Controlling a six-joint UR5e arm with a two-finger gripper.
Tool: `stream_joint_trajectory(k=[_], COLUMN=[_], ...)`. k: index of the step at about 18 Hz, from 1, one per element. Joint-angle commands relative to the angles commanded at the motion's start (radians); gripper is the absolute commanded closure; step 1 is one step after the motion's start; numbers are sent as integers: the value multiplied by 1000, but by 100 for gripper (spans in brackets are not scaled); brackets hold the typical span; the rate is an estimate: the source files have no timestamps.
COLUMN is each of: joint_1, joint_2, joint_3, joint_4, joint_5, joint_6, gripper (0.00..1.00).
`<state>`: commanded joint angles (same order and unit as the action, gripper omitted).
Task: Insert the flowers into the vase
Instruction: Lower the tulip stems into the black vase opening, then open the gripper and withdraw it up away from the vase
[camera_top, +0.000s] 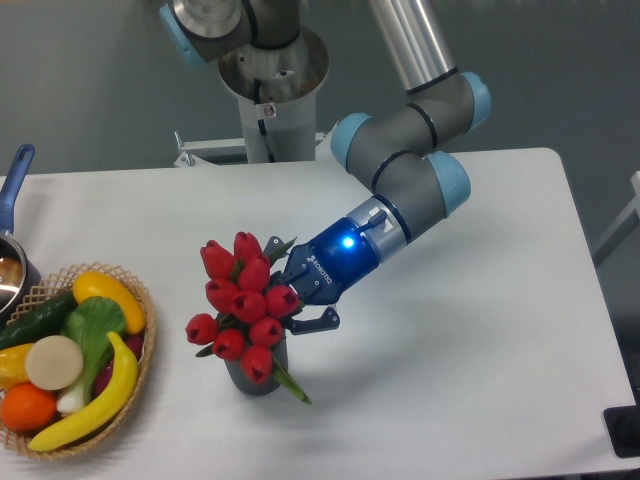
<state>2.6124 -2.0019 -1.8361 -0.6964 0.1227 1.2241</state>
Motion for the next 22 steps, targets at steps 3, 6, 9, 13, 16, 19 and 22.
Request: stream_joint_trajectory(k=[3,6,9,13,16,19,22], joint_1=[3,5,8,11,14,18,18], joint_2=[-2,-6,-12,-15,-9,-3,26], joint_3=[-8,-15,-22,-22,-26,-31,-38], joint_4=[-2,-2,-2,-2,-2,-2,-2], joint_5=[3,3,3,5,46,64,167], joint_6=[8,31,46,72,78,80,74], gripper=[65,62,58,21,0,0,0])
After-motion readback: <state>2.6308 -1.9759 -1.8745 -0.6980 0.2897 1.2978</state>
